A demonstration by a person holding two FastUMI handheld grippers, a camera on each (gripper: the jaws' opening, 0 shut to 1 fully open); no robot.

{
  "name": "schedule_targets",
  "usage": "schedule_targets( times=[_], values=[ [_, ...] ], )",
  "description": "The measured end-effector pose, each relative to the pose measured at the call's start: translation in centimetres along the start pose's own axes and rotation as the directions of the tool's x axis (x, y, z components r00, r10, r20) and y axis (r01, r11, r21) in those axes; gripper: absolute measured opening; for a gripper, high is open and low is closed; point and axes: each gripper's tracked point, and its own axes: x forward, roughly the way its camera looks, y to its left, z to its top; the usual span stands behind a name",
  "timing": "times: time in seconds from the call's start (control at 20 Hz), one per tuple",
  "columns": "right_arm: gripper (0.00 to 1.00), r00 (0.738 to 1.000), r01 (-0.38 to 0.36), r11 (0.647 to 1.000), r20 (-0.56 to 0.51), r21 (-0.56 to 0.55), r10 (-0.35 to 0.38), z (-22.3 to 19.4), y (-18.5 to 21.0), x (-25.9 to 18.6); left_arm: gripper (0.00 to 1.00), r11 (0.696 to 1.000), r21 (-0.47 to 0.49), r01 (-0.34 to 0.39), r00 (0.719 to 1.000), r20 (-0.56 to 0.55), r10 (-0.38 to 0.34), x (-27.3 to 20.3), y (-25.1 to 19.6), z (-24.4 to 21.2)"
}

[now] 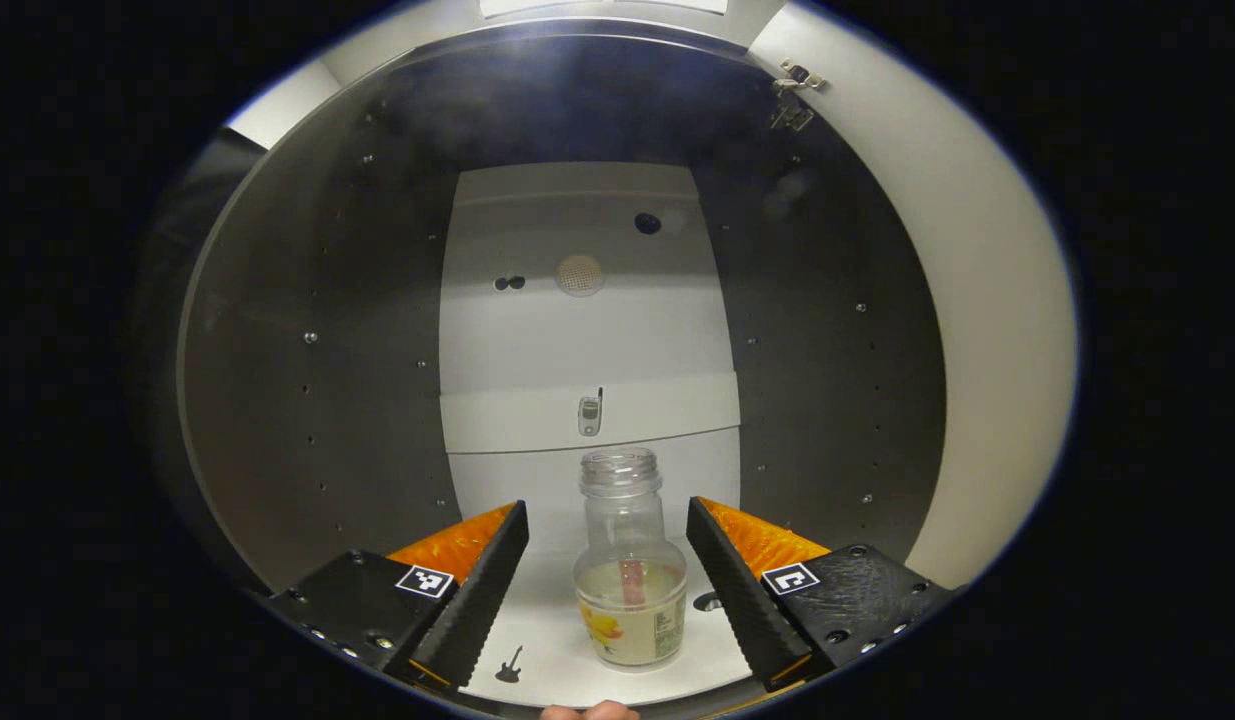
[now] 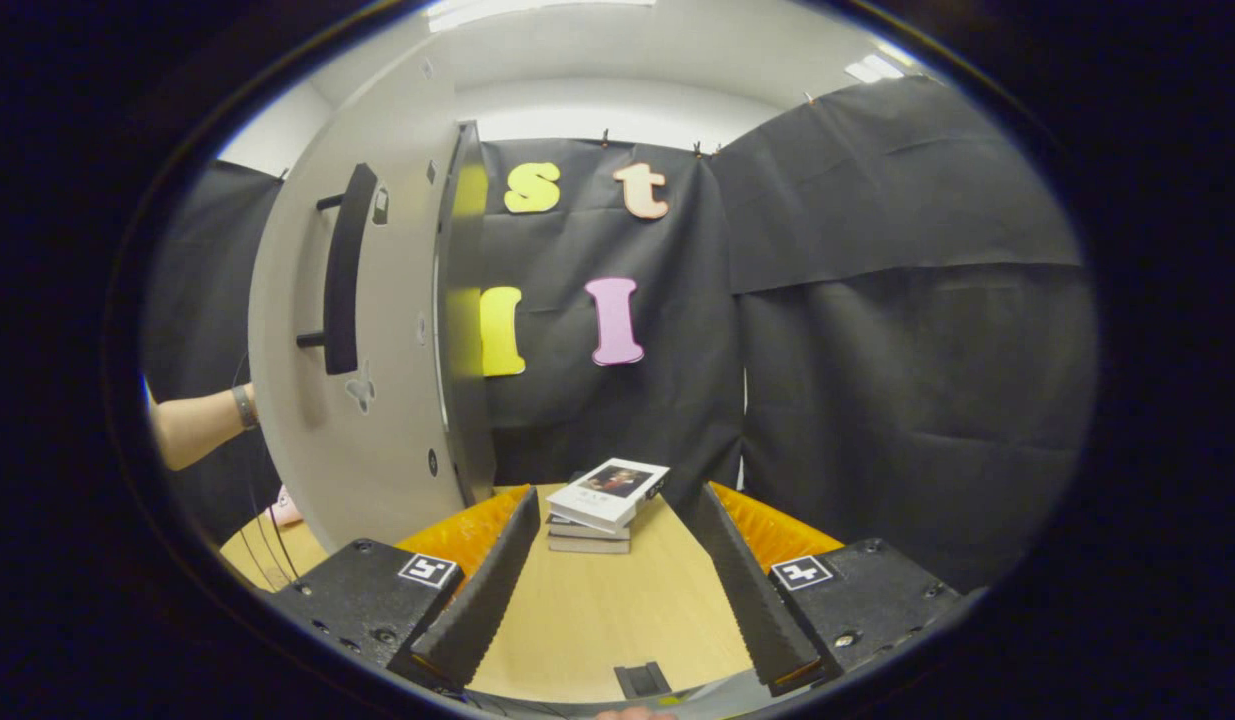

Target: Open the cabinet door with the right hand, grasp the bottle in the cabinet with the left hand and place it on the coaster, then close the cabinet door with the right hand.

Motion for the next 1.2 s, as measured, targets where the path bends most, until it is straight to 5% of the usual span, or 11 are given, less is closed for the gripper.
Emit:
schedule_targets(
  times=[0.1,0.35,0.6,0.65,0.7,1.2],
  values=[
    [0.99,1.0,0.008,1.0,-0.007,0.001,-0.008,-0.4,-0.3,0.0,1.0,1.0,-0.014,0.004,1.0,-0.008,-0.004,0.3,0.3,-0.1],
    [0.99,1.0,0.012,1.0,-0.011,0.006,-0.012,-0.6,-0.3,0.0,0.81,1.0,-0.006,0.025,1.0,-0.01,-0.025,0.8,0.0,0.0],
    [0.99,1.0,0.005,1.0,-0.009,0.005,-0.005,-0.4,-0.2,0.0,0.45,0.999,-0.007,0.036,0.999,-0.016,-0.036,0.6,-0.3,0.1],
    [0.99,1.0,0.003,1.0,-0.008,0.004,-0.003,-0.5,-0.2,0.0,0.56,0.999,-0.007,0.033,0.999,-0.017,-0.033,0.5,-0.2,0.1],
    [0.99,1.0,0.0,1.0,-0.009,0.004,0.0,-0.4,-0.2,0.0,0.45,0.999,-0.007,0.035,0.999,-0.019,-0.035,0.3,-0.1,0.2],
    [0.99,0.996,-0.086,0.996,0.02,0.017,0.085,0.6,2.8,0.2,0.45,0.998,-0.049,0.025,0.999,0.029,-0.023,-9.2,3.5,3.5]
  ],
)
